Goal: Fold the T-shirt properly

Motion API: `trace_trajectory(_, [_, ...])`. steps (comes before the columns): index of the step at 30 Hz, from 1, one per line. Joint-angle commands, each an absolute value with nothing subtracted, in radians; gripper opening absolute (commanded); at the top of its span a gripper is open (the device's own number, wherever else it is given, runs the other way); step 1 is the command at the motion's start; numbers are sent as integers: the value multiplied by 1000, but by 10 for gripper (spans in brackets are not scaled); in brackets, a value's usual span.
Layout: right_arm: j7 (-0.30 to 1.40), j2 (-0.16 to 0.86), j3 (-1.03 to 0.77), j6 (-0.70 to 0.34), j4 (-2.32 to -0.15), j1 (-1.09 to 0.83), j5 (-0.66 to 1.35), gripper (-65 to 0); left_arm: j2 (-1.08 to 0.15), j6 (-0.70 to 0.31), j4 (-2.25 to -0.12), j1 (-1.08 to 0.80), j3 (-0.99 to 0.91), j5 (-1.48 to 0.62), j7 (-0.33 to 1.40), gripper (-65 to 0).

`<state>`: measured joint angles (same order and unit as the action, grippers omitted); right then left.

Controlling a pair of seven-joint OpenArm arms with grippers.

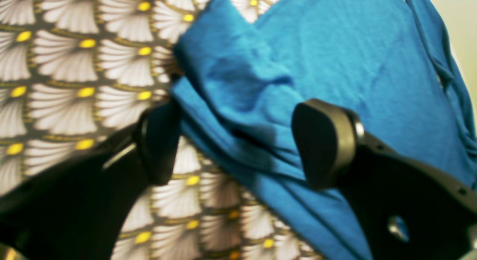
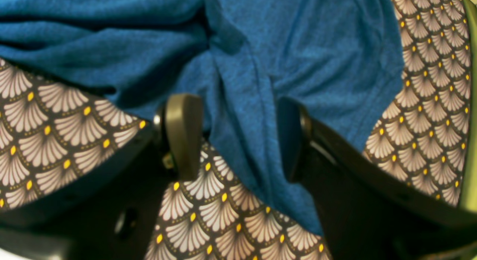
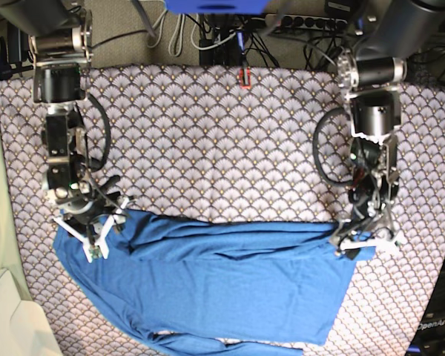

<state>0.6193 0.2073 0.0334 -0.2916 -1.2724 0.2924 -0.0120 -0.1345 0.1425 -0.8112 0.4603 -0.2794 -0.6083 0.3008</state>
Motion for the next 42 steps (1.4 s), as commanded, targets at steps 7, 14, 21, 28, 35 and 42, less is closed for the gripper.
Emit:
trace_trajectory(7, [598,219,30,-289,-1293,302,-7,-317,-130,133,-825,513,-278,-611,277,-303])
trace_trajectory(14, [598,220,30,-289,-1293,302,-7,-317,-130,133,-739,538,-282,-618,277,-435])
trace_trajectory(21, [598,232,30,-289,-1293,302,-7,-317,-130,133,-750,538,-285,-621,288,-433])
trace_trajectory(28, [598,232,30,-289,-1293,302,-7,-317,-147,133,-759,515,-280,-766,309,-432])
trace_trajectory(35, [598,229,30,-289,-1293,302,-7,-316,-174,142,-1006,415,-285,-832,367,-432])
trace_trajectory(42, [598,226,31,-291,-1290,302,-7,-315,-166,142,-1021,375,-286,-829,357,-355])
